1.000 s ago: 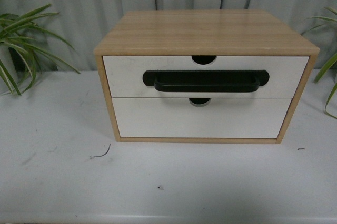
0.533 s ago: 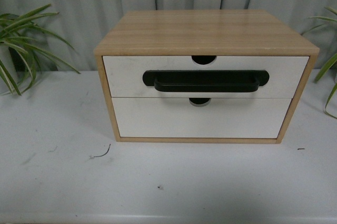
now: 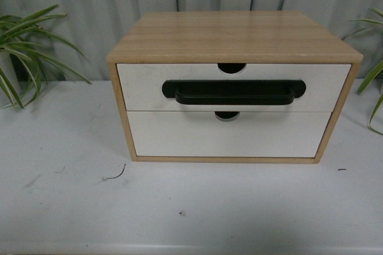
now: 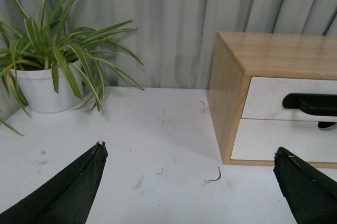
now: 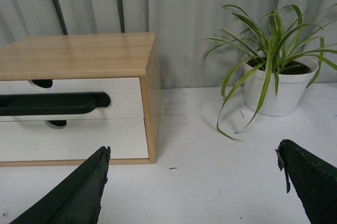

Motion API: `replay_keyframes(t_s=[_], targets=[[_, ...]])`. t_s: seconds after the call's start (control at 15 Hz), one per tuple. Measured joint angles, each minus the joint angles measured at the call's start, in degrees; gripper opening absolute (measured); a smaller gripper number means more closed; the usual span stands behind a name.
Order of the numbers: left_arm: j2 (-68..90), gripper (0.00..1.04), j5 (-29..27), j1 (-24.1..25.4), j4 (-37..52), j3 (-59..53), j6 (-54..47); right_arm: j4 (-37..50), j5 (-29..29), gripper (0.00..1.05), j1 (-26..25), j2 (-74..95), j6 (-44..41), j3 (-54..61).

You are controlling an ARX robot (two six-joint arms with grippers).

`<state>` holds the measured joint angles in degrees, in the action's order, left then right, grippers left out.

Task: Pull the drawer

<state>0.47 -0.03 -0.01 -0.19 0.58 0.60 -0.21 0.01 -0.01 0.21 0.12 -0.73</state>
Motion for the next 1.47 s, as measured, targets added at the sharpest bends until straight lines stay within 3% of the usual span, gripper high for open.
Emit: replay_keyframes(t_s=[0.67,0.73,0.8,0.87,0.93,1.13,1.33,1.47], targets=[[0.59,0.98,-1.81,-0.70,-2.62,0.57,1.14,-2.25,-1.01,0.98,-0.37,0.37,0.81,-0.48],[10.01,0.98,-16.66,-8.00,-17.03,7.43,9.49,-5.70,-5.01,0.98,-2.67,5.49,3.39,-2.36],[19.85,0.98,-27.02,-12.92,-21.24,13.42,18.49,-1.86,-6.71,0.98,-4.15,11.10,4.57,-3.74],[24.52,0.98,-31.91,-12.09,-17.03,16.28,23.30,5.31,-6.95,0.98,-4.15,17.33,4.50,-6.21],[30.08,0.98,-32.02,-9.20,-10.49,19.74,24.87,13.05,-6.93,0.98,-3.50,25.53,3.72,-9.51],[55.47,0.98,-21.14,-5.53,7.96,29.70,21.73,31.63,-5.81,0.98,-2.21,53.96,-0.48,-22.23],[77.75,0.98,-17.55,-9.25,12.52,45.97,16.11,33.24,-3.13,0.98,0.35,76.26,-5.22,-39.34],[86.68,0.98,-12.50,-14.38,12.13,55.01,8.94,32.33,-5.92,0.98,3.21,84.46,-12.66,-47.19]])
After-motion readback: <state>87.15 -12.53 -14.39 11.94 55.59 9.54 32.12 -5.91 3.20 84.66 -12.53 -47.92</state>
